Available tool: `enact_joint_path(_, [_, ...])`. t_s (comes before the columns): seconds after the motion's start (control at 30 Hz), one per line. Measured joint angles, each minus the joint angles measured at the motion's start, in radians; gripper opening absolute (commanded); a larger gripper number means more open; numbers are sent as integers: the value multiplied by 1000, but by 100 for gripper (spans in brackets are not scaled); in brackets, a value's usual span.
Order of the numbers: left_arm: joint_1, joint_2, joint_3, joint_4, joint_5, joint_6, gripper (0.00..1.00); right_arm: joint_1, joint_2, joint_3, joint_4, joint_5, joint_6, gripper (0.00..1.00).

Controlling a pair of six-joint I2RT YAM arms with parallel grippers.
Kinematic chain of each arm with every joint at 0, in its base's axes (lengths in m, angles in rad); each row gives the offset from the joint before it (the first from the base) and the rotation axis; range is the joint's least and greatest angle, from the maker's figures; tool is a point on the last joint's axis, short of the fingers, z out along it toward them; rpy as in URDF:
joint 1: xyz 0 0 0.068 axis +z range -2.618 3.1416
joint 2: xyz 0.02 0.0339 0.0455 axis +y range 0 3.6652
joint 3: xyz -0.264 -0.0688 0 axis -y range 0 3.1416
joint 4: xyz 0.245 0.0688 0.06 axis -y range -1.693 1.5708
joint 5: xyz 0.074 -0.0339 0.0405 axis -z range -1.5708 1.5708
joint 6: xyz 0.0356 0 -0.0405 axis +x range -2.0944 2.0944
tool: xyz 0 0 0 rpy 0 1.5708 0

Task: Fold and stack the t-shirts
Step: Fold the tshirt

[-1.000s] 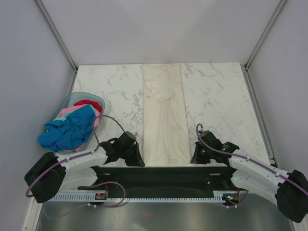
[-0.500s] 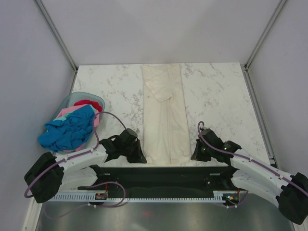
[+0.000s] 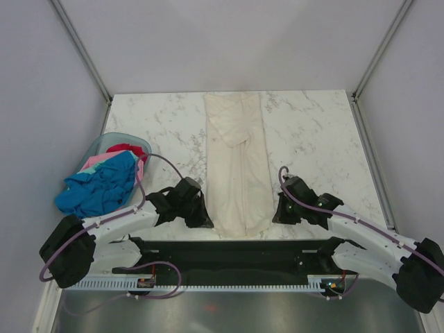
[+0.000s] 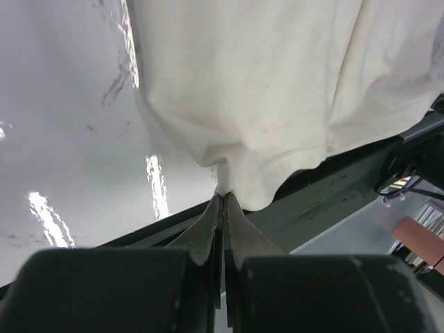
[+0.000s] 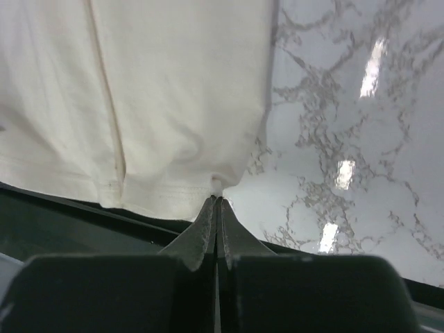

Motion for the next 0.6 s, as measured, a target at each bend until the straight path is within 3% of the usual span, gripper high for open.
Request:
enact_joint_path(0.37, [159,259,255,-18,-1,103,2,-13,356,336,50,82,-196,0])
enact_joint_path(0.6, [256,441,430,-33,11,168,2,-101,562,523,72,76,-311,0])
